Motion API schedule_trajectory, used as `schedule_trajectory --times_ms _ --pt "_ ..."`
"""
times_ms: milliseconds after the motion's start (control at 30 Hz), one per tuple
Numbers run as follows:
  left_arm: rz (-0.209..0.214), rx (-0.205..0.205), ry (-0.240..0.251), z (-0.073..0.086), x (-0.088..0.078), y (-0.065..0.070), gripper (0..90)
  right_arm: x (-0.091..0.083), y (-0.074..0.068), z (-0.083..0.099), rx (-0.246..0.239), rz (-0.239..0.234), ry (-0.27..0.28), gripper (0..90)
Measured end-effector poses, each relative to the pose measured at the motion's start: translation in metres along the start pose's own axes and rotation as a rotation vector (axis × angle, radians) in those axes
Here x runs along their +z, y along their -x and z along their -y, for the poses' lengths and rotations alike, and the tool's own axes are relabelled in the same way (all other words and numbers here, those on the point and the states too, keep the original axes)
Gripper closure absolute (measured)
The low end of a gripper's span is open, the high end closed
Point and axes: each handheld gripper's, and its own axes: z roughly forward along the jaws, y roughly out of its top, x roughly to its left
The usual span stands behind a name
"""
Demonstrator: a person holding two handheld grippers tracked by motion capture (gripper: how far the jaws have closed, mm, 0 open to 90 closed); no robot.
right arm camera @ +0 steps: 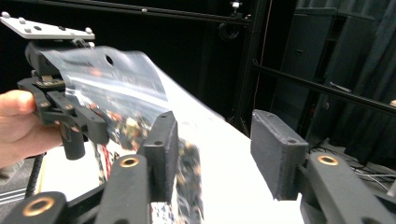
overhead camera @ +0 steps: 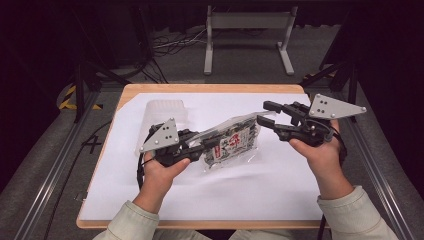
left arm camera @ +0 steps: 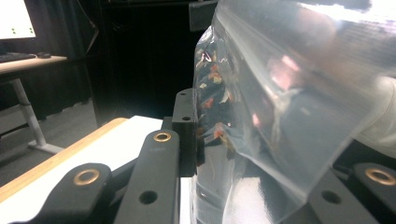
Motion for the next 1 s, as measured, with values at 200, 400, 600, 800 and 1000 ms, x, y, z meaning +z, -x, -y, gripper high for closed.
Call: schedule_trajectory --times_ms 200,400,600,800,1000 --pt "-0.027 -0.005 -0.008 -0.007 -0.007 -0.009 74.1 -0.008 0.005 0.009 0.023 0.031 -0.02 45.2" --pt "-0.055 -0.017 -0.01 -0.012 -0.014 -0.02 74.0 -0.012 0.009 0.026 0.059 0.045 -0.055 42.4" --pt "-0.054 -0.041 -0.01 -0.02 -0.018 -0.026 74.0 -0.014 0.012 0.038 0.086 0.066 -0.077 40.3" --pt "-0.079 -0.05 -0.002 -0.03 -0.022 -0.036 74.0 -0.013 0.015 0.055 0.115 0.094 -0.115 39.2" --pt "-0.106 -0.067 -0.003 -0.034 -0.024 -0.044 74.0 -0.012 0.016 0.058 0.118 0.106 -0.14 38.9"
